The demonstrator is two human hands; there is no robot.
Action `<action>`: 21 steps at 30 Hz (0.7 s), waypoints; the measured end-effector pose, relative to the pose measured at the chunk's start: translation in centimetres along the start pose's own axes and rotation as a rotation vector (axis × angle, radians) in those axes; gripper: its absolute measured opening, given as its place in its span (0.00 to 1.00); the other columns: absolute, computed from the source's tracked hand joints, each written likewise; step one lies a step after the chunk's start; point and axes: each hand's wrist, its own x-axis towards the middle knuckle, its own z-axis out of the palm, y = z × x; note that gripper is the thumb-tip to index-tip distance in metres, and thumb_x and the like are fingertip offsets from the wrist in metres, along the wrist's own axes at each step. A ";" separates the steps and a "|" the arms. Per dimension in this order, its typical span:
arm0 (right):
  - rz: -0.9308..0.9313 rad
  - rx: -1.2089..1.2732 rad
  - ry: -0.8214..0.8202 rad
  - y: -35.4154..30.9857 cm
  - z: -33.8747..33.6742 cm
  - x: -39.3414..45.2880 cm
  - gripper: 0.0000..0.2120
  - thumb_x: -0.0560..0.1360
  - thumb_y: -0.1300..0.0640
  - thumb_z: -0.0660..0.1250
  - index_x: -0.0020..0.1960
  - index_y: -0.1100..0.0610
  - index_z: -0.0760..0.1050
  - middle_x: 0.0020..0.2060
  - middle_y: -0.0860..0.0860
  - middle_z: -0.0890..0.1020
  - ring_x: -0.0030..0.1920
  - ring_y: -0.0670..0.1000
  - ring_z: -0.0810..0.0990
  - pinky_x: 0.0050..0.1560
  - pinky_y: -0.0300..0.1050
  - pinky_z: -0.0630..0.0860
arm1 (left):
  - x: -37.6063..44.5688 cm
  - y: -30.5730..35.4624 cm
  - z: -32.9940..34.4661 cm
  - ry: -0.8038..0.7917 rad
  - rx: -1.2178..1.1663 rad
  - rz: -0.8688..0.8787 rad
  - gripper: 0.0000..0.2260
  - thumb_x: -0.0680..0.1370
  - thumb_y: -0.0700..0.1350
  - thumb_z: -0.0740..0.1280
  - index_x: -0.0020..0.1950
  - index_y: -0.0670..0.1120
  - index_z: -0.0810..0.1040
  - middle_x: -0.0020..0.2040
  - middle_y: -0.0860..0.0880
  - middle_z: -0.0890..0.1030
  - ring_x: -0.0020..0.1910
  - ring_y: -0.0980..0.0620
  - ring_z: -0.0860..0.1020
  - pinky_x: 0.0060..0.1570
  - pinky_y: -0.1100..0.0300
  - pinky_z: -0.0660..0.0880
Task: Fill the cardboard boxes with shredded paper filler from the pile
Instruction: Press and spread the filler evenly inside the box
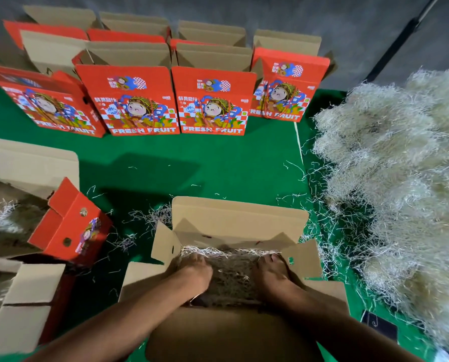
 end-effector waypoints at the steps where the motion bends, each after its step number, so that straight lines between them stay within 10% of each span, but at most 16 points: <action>1: 0.005 0.017 0.000 -0.1 -0.4 -0.6 0.19 0.82 0.54 0.61 0.70 0.60 0.72 0.69 0.60 0.73 0.70 0.58 0.69 0.70 0.50 0.63 | -0.4 -0.2 -0.1 0.018 0.004 0.023 0.19 0.78 0.33 0.62 0.70 0.38 0.73 0.75 0.36 0.64 0.71 0.38 0.67 0.70 0.43 0.66; 7: -0.124 0.102 0.146 -1.8 -2.6 -2.7 0.15 0.74 0.65 0.66 0.61 0.61 0.75 0.61 0.61 0.76 0.59 0.62 0.78 0.59 0.54 0.74 | -1.9 -0.4 -2.0 0.363 0.036 0.011 0.17 0.77 0.43 0.69 0.66 0.45 0.77 0.65 0.44 0.75 0.64 0.40 0.73 0.61 0.48 0.72; 14: -0.021 -0.114 -0.094 -1.0 0.4 0.6 0.31 0.79 0.56 0.66 0.79 0.54 0.59 0.80 0.54 0.45 0.79 0.62 0.49 0.77 0.59 0.50 | 0.6 -1.1 1.8 0.013 0.248 -0.130 0.29 0.81 0.52 0.58 0.79 0.40 0.59 0.78 0.38 0.59 0.77 0.40 0.59 0.74 0.44 0.53; 17: 0.018 -0.024 -0.111 -1.1 2.1 1.4 0.36 0.81 0.51 0.61 0.82 0.51 0.44 0.80 0.52 0.41 0.79 0.62 0.48 0.77 0.58 0.46 | 2.6 -1.5 3.4 -0.004 0.335 -0.146 0.33 0.83 0.56 0.55 0.81 0.40 0.48 0.80 0.37 0.47 0.79 0.38 0.47 0.76 0.43 0.41; 21: -0.020 0.025 -0.067 -0.8 2.9 2.1 0.42 0.80 0.40 0.61 0.81 0.51 0.38 0.81 0.53 0.45 0.79 0.63 0.49 0.76 0.60 0.46 | 4.3 -2.6 3.8 0.099 0.319 -0.088 0.29 0.85 0.54 0.55 0.81 0.42 0.50 0.81 0.43 0.51 0.78 0.46 0.52 0.75 0.53 0.50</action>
